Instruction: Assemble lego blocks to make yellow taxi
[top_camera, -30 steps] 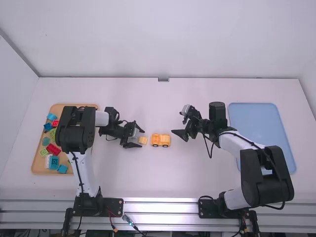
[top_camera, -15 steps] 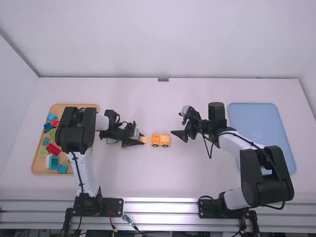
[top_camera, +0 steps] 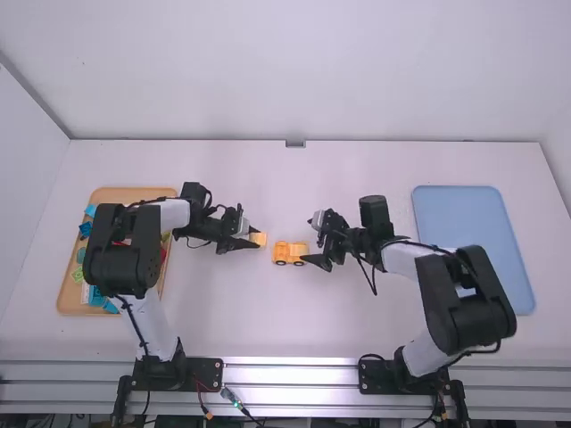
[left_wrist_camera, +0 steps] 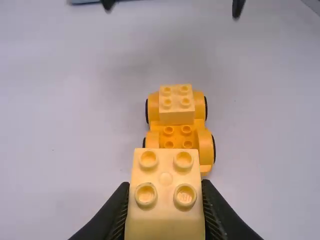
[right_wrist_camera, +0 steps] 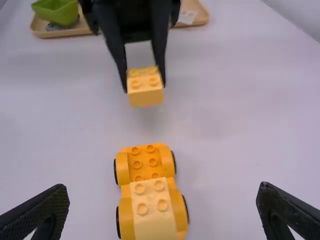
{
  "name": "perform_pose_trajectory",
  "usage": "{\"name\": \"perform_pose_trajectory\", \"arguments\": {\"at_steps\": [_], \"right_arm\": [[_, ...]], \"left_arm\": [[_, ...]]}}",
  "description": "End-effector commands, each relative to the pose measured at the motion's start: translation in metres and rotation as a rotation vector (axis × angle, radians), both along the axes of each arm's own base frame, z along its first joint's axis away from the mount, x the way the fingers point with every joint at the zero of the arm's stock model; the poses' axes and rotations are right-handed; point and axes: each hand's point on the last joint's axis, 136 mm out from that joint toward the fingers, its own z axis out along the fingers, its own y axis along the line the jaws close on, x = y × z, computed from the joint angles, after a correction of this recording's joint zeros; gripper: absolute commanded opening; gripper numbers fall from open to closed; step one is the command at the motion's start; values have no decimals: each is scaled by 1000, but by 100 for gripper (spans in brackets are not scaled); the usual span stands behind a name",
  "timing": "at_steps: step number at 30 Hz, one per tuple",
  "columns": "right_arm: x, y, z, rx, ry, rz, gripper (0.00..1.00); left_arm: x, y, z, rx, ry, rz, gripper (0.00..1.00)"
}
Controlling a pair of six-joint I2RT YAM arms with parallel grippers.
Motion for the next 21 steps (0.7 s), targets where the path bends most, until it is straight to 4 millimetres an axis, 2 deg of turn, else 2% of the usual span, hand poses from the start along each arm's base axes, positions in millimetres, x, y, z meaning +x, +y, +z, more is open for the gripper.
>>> {"name": "perform_pose_trajectory", "arguments": {"at_steps": [1,5,11,21], "right_arm": [[-10,9,-21,11,67,35,99],[-5,15,-46,-10,0,63,99],[2,20,-62,42,13,50,99],[10,23,-83,42,59,37,100]], "left_arm": [[-4,-10,6,-26,-7,-27,16],[-4,-24,2,-18,22,-23,12],[0,-39,-19,22,31,40,10],[-4,-47,-18,-50,58,72,14]]}}
